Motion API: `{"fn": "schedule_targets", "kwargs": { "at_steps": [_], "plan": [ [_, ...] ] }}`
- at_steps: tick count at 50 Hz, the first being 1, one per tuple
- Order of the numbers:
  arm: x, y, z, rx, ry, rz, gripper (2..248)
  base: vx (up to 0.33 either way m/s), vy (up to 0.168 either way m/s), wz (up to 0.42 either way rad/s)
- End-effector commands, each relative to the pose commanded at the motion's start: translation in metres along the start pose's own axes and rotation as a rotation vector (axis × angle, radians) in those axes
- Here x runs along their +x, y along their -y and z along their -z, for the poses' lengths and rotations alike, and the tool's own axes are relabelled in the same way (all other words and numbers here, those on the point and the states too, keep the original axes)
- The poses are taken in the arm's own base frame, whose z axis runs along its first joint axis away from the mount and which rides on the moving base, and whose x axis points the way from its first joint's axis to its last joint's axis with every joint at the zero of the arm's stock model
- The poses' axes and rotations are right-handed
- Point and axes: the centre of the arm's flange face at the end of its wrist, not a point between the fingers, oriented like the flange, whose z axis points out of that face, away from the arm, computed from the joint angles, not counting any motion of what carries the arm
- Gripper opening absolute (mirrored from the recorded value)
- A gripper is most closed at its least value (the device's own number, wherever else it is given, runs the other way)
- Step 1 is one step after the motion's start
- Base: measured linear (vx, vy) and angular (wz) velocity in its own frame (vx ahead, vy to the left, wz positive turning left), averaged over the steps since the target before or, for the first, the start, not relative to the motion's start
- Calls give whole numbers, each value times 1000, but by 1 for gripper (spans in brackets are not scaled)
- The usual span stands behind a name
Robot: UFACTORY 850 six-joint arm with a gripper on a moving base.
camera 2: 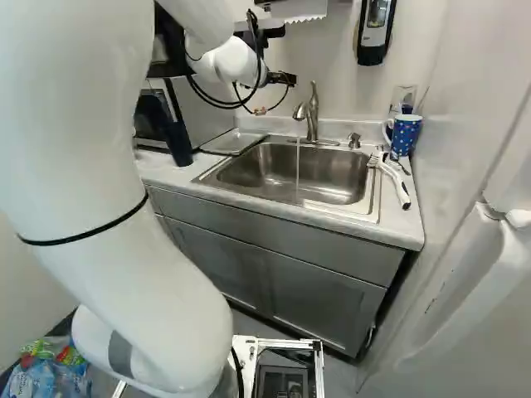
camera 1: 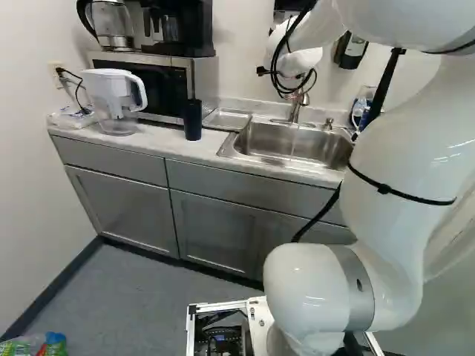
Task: Rinse the cup and place it in the tray
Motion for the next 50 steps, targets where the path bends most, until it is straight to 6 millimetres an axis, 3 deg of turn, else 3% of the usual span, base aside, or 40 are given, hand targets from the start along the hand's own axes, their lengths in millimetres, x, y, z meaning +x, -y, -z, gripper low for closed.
{"fn": "schedule_targets", "kwargs": {
  "at_steps": [17, 50],
  "plan": [
    [-12, 17, 26, 31, 65, 9, 247, 0, 0, 0],
    [-37, 18, 51, 34, 276, 14, 247, 0, 0, 0]
  ]
}}
